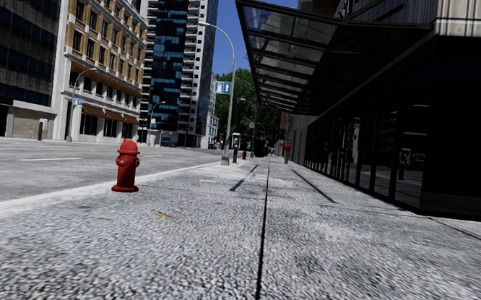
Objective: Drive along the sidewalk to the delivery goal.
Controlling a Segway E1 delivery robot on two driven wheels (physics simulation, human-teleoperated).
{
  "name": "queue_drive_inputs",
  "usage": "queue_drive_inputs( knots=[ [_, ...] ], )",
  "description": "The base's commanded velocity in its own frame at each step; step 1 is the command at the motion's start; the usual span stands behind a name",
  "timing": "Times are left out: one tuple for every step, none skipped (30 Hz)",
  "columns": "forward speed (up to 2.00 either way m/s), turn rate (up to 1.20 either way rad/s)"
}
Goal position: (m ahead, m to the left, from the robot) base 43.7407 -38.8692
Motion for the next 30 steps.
queue_drive_inputs(
  knots=[
    [0.0, 0.0],
    [0.0, 0.0],
    [0.0, 0.0],
    [0.0, 0.0],
    [0.0, 0.0],
    [0.0, 0.0],
    [0.0, 0.0],
    [0.0, 0.0],
    [0.0, 0.0],
    [0.0, 0.0],
    [0.0, 0.0],
    [0.0, 0.0],
    [0.0, 0.0],
    [0.0, 0.0],
    [0.0, 0.0],
    [0.0, 0.0],
    [0.0, 0.0],
    [0.0, 0.0],
    [0.0, 0.0],
    [0.0, 0.0],
    [0.0, 0.0],
    [0.0, 0.0],
    [0.0, 0.0],
    [0.0, 0.0],
    [0.0, 0.0],
    [0.0, 0.0],
    [0.0, 0.0],
    [0.0, 0.0],
    [0.0, 0.0],
    [0.0, 0.0]
  ],
)
